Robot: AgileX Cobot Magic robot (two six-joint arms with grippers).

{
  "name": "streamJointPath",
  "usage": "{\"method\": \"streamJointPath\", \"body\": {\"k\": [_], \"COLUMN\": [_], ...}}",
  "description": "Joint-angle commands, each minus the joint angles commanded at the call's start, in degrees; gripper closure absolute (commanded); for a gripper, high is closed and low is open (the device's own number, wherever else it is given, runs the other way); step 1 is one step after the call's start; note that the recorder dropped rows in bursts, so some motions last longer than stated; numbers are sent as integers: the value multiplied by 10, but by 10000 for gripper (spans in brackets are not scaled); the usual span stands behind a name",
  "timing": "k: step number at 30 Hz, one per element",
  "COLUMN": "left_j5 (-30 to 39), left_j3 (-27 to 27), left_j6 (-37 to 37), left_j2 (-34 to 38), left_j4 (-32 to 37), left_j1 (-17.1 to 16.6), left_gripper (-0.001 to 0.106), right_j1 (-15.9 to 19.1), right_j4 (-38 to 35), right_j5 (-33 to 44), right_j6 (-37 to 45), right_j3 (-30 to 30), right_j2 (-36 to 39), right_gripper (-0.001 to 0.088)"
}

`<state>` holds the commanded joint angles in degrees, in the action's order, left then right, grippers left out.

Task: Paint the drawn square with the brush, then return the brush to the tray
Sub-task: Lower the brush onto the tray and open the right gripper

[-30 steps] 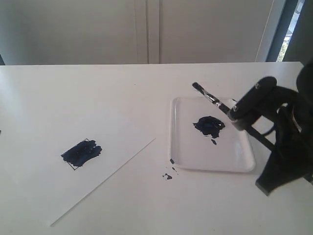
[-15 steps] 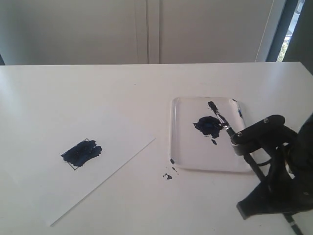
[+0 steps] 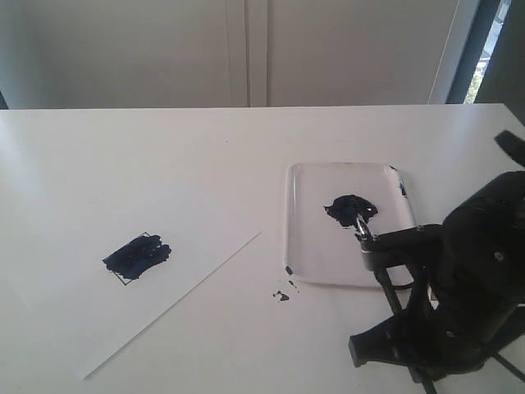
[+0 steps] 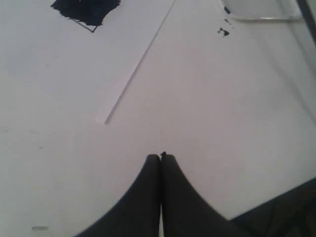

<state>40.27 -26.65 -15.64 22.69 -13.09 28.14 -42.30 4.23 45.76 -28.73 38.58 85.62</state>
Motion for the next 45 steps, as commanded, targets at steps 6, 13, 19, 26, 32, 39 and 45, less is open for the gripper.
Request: {"method": "streamJointPath", "body": {"k": [6, 13, 19, 26, 32, 39, 45], "left_j5": [-8, -17, -17, -17, -17, -18, -39], "left_j3": [0, 0, 0, 0, 0, 0, 0], "left_j6": [5, 9, 13, 25, 26, 39, 12], "left_j2": [0, 0, 0, 0, 0, 0, 0], "left_j4": [7, 7, 7, 7, 7, 11, 61], "left_j1": [0, 0, 0, 0, 0, 0, 0], "left_gripper": [1053, 1053, 1053, 1053, 1053, 1053, 1053], "right_j1": [0, 0, 0, 0, 0, 0, 0], "right_j4": [-1, 3, 4, 5, 18, 41, 96], "right_j5": [-17, -62, -82, -84, -98, -103, -122], "right_j6": [-20, -58, -75, -75, -73, -74, -45], "right_j3": [0, 0, 0, 0, 0, 8, 4], "right_j2": [27, 60, 82, 81, 50, -45, -181], "right_gripper": [868, 868, 772, 394, 385, 385, 385]}}
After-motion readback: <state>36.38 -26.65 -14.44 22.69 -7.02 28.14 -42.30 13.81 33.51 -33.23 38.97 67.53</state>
